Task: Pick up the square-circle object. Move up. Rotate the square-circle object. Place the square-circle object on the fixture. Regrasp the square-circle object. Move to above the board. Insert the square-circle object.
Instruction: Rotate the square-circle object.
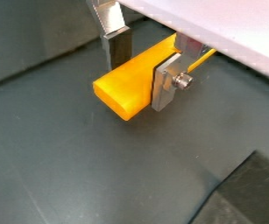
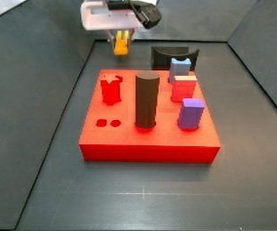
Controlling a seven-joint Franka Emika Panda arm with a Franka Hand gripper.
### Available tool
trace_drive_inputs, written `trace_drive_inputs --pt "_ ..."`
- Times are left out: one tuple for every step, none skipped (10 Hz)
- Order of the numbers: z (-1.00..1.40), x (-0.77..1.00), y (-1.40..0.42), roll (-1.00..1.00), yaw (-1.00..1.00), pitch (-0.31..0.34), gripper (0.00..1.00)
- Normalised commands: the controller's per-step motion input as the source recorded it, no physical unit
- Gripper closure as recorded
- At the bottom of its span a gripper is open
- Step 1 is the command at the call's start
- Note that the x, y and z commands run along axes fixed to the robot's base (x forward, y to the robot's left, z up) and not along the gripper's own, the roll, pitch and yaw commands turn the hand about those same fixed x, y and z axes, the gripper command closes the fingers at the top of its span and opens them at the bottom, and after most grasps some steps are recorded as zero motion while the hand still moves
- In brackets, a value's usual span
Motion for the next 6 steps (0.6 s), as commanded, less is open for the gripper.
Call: trace_drive_inputs --pt "-0.53 0.04 0.01 -0.12 0.01 -0.069 1.00" --pt "-0.38 0.03 0.01 -0.13 0.01 -0.077 1.00" --pt "-0.27 0.03 0.01 -0.14 0.01 -0.079 1.00" --pt "0.00 0.00 0.00 0.00 0.00 0.000 0.00" --pt "1.00 0.00 0.00 0.00 0.00 0.000 0.00" --pt "1.00 -0.01 0.00 0.00 0.00 0.011 0.00"
